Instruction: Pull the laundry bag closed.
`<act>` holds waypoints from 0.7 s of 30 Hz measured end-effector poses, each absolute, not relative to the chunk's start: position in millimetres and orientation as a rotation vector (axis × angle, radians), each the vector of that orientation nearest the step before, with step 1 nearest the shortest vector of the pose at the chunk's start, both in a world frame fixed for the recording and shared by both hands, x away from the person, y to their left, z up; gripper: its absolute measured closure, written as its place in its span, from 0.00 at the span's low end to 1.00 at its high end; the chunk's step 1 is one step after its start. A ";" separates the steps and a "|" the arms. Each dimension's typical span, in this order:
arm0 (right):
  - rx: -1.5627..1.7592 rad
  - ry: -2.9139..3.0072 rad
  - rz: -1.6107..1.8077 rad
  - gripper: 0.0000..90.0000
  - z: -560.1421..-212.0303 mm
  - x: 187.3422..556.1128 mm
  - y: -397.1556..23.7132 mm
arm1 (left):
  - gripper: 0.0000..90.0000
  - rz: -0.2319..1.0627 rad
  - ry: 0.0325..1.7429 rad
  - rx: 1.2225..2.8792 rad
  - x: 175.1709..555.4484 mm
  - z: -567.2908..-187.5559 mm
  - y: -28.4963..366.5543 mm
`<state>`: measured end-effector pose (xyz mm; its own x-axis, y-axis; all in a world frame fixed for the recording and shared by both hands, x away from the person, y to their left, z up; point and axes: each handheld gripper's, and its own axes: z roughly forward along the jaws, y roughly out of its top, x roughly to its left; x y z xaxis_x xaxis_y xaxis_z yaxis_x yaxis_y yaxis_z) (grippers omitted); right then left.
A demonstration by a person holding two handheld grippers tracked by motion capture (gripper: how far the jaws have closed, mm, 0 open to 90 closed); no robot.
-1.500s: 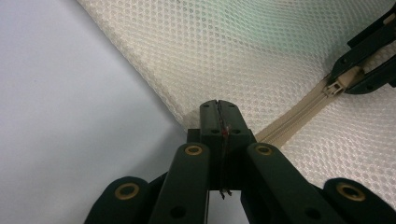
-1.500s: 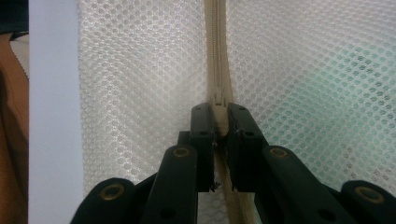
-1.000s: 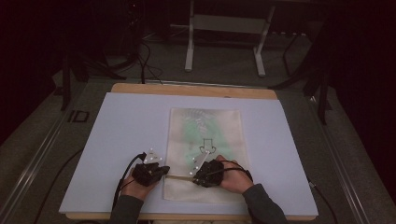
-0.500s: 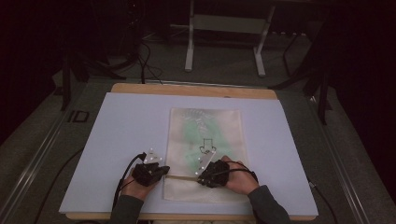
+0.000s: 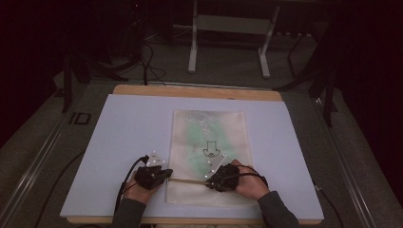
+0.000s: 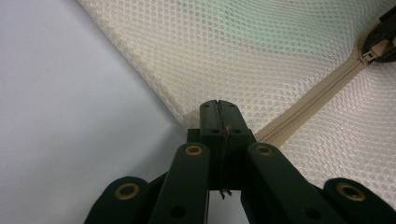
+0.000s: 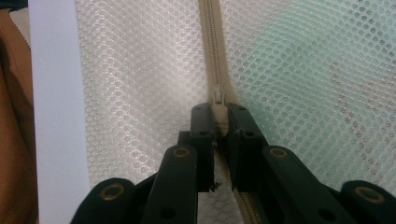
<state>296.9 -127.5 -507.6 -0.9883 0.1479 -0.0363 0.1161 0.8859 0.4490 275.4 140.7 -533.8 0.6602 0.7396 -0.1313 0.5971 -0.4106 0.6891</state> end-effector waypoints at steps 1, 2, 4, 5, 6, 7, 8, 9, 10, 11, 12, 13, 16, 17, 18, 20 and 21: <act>0.210 2.983 0.706 0.91 -507.6 296.9 -127.6 | 1.00 0.250 1.029 2.145 275.3 -533.7 140.7; 0.208 2.981 0.710 0.91 -507.5 297.0 -127.9 | 1.00 0.250 1.029 2.145 275.3 -533.7 140.7; 0.209 2.981 0.712 0.91 -507.3 296.9 -128.5 | 1.00 0.251 1.028 2.145 275.4 -533.8 140.7; 0.209 2.982 0.709 0.91 -507.2 296.8 -129.1 | 1.00 0.250 1.029 2.145 275.4 -533.7 140.7; 0.209 2.982 0.709 0.91 -507.2 296.8 -129.1 | 1.00 0.250 1.029 2.145 275.4 -533.7 140.7; 0.211 2.980 0.706 0.91 -507.3 296.5 -129.8 | 1.00 0.250 1.029 2.145 275.4 -533.8 140.7; 0.212 2.979 0.699 0.91 -507.2 296.3 -131.3 | 1.00 0.249 1.029 2.144 275.5 -533.8 140.8; 0.215 2.976 0.715 0.91 -507.1 296.4 -133.6 | 0.99 0.250 1.029 2.145 275.5 -533.8 140.7; 0.221 2.975 0.730 0.91 -506.9 296.1 -134.7 | 0.99 0.250 1.030 2.144 275.4 -533.8 140.7; 0.223 2.974 0.718 0.91 -507.1 295.8 -135.2 | 0.99 0.250 1.030 2.144 275.4 -533.8 140.7; 0.225 2.976 0.704 0.91 -507.4 295.5 -135.6 | 1.00 0.250 1.030 2.145 275.4 -533.7 140.7; 0.227 2.977 0.705 0.91 -507.3 295.6 -136.4 | 1.00 0.250 1.030 2.145 275.4 -533.7 140.7; 0.227 2.972 0.711 0.91 -507.2 295.6 -137.6 | 1.00 0.250 1.030 2.145 275.4 -533.7 140.7; 0.226 2.972 0.717 0.91 -507.0 295.6 -138.1 | 1.00 0.250 1.030 2.145 275.4 -533.7 140.7; 0.227 2.973 0.720 0.91 -506.8 295.5 -138.4 | 1.00 0.250 1.030 2.145 275.4 -533.7 140.8; 0.230 2.973 0.710 0.91 -506.7 295.1 -138.7 | 1.00 0.249 1.030 2.144 275.4 -533.8 140.8; 0.230 2.972 0.719 0.91 -506.8 295.2 -139.4 | 1.00 0.249 1.030 2.144 275.4 -533.8 140.7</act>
<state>295.2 -139.4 -506.8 -0.9859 0.1630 -0.0374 0.1279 0.8790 0.4594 275.4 140.7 -533.8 0.6597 0.7398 -0.1319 0.5978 -0.4103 0.6888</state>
